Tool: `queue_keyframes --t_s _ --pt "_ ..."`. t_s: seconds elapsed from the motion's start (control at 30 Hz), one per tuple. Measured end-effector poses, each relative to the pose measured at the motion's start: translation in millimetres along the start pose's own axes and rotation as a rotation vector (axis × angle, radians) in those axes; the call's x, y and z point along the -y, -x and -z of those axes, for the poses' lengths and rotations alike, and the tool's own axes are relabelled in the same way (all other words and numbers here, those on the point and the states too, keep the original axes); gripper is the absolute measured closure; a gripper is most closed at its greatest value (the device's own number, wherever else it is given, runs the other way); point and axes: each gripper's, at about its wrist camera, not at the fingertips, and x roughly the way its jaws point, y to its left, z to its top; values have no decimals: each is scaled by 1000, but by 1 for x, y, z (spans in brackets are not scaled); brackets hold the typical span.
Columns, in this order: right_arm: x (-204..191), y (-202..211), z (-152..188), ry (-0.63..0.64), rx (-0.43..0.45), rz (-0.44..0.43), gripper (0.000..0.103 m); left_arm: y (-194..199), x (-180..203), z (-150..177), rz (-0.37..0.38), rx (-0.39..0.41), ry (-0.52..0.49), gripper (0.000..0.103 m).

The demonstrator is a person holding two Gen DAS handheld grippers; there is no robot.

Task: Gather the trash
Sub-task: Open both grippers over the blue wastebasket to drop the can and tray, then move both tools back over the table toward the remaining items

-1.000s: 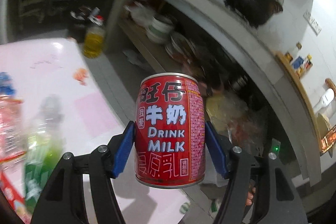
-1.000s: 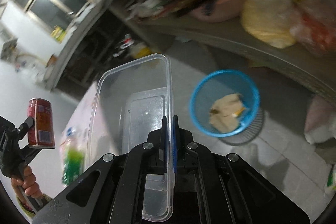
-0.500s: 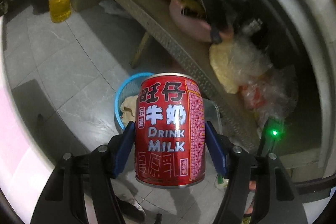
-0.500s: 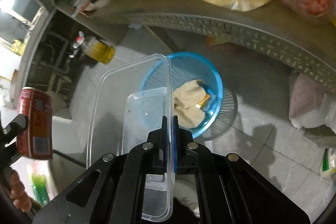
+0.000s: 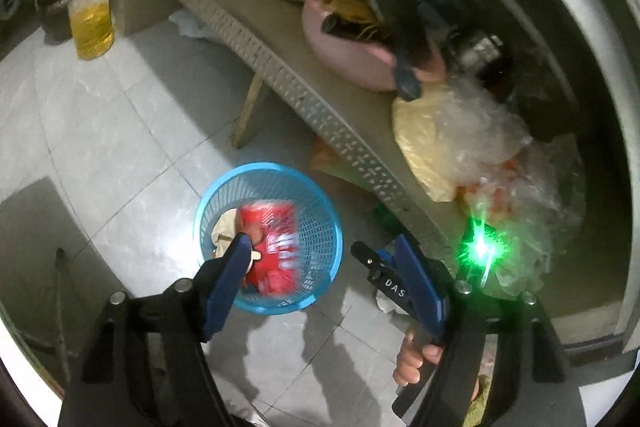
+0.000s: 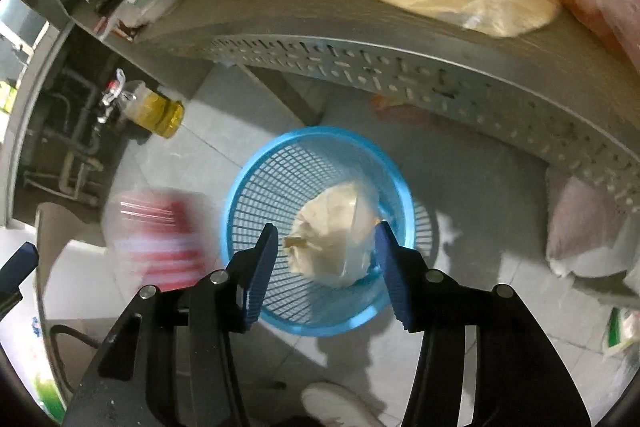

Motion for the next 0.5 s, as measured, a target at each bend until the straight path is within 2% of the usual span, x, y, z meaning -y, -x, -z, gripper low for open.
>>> queue_keyframes --t_s 0.23,0.4,0.5 --pt "9 37 24 38 43 -14 53 43 13 15 0 67 -50 31" --pt "1 73 34 89 91 -36 53 88 26 37 12 136 -100 31" --pt "-12 95 40 146 133 -51 53 116 28 54 15 187 -116 27"
